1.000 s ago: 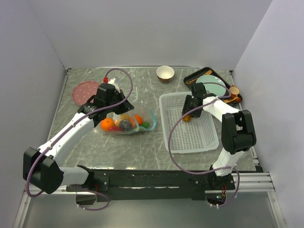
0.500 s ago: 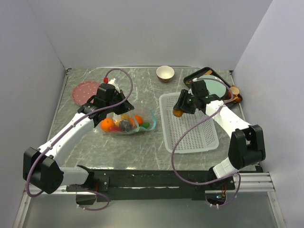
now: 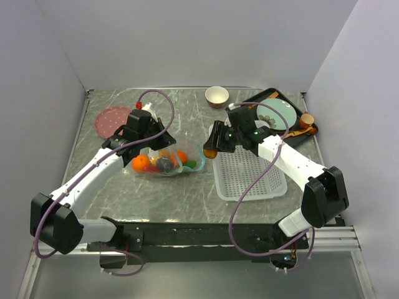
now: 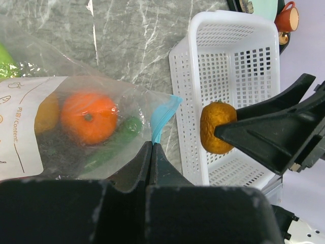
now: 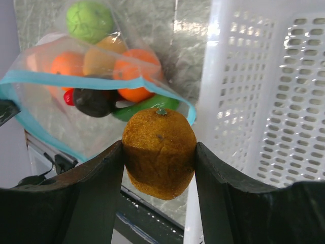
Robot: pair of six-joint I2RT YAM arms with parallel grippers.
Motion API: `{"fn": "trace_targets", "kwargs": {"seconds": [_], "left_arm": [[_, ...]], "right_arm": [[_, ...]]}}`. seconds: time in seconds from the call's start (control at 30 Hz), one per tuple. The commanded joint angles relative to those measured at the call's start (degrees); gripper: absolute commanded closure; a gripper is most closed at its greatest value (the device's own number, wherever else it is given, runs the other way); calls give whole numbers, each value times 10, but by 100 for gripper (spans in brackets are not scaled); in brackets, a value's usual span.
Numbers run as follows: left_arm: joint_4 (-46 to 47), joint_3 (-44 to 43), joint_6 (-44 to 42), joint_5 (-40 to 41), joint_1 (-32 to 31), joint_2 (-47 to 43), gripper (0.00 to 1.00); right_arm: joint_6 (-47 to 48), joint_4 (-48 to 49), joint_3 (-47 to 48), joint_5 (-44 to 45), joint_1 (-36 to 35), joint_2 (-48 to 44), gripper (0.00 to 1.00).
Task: Place the food in the zip-top bag and seal the zipper
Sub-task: Place the fake vegetable in the zipper food storage bag.
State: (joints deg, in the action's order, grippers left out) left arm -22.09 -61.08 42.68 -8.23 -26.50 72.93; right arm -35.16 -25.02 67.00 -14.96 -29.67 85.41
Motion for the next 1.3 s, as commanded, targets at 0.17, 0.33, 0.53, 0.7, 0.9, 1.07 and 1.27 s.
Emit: {"fn": "trace_targets", "kwargs": {"seconds": [0.17,0.33,0.53,0.7,0.9,1.07,1.27], "left_arm": [[16,-15,-8,-7,0,-4,99],[14,-20,-8,-13,0,1,99],[17,-19,-10,-25,0,1,99],[11,-25,-15,-29,0,-1,99],[5,-25,-17,-27,0,-3,99],[4,-29,-18,-23,0,-8,99],[-5,-30,-23,-12,0,-11,99]], "right_arm": [[-29,30,37,-16,-48,-2,67],[-33,29,45,-19,-72,20,67],[-37,30,59,-11,-86,44,67],[-39,41,85,-6,-94,78,68],[-43,42,147,-3,-115,145,67],[-48,50,178,-2,-143,182,53],[-44,34,170,25,-146,174,13]]}}
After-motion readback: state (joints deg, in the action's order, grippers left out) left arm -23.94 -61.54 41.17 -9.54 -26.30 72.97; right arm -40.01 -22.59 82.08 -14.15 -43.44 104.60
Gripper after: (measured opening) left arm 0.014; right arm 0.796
